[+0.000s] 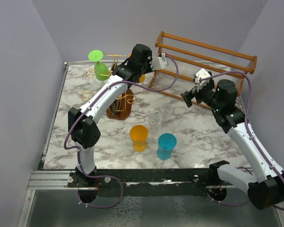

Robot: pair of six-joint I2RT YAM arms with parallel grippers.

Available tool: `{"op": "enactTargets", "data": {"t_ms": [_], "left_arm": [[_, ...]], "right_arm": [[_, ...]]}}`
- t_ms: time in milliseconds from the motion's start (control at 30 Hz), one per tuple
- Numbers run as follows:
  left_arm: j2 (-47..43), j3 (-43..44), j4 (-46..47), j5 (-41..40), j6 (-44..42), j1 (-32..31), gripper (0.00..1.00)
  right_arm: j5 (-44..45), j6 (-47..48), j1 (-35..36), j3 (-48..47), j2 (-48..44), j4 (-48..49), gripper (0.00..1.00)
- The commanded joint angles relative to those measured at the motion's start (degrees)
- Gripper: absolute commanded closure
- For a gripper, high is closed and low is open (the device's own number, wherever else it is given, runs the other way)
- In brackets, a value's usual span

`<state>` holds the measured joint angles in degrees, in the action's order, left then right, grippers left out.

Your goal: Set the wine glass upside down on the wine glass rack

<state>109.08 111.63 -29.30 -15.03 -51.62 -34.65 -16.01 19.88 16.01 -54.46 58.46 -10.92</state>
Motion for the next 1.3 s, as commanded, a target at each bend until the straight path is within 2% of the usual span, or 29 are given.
{"op": "enactTargets", "data": {"t_ms": [0, 133, 267, 467, 600, 800, 1033, 1267], "left_arm": [[-4.0, 0.8, -1.5, 2.4, 3.9, -0.6, 0.48], [-7.4, -0.3, -0.9, 4.6, 7.2, -0.5, 0.35], [-12.4, -3.3, 0.3, 7.6, 11.4, -0.3, 0.21], [-22.9, -13.6, 4.4, 9.9, 20.3, 0.3, 0.02], [-29.6, -21.1, 5.4, 11.2, 23.3, 1.9, 0.01], [-36.0, -24.9, 3.1, 9.0, 24.6, 5.2, 0.01], [-40.3, -29.2, 3.3, 6.7, 23.6, 8.2, 0.01], [-42.2, -31.2, 4.9, 4.2, 21.0, 10.3, 0.01]], "right_arm": [[-2.2, 2.5, -0.4, -4.7, 1.6, -3.0, 0.00], [-5.2, 6.8, -0.4, -9.1, 4.5, -11.3, 0.00], [-12.5, 11.0, -0.3, -13.6, 6.4, -21.2, 0.00], [-20.7, 13.9, -0.1, -17.9, 8.5, -32.3, 0.04], [-23.4, 17.5, 1.8, -19.5, 9.6, -39.0, 0.07], [-22.9, 21.9, 9.4, -20.5, 10.9, -49.2, 0.07], [-20.6, 20.0, 18.3, -17.4, 12.6, -50.1, 0.08], [-11.2, 17.1, 24.8, -13.5, 15.4, -47.8, 0.20]]}}
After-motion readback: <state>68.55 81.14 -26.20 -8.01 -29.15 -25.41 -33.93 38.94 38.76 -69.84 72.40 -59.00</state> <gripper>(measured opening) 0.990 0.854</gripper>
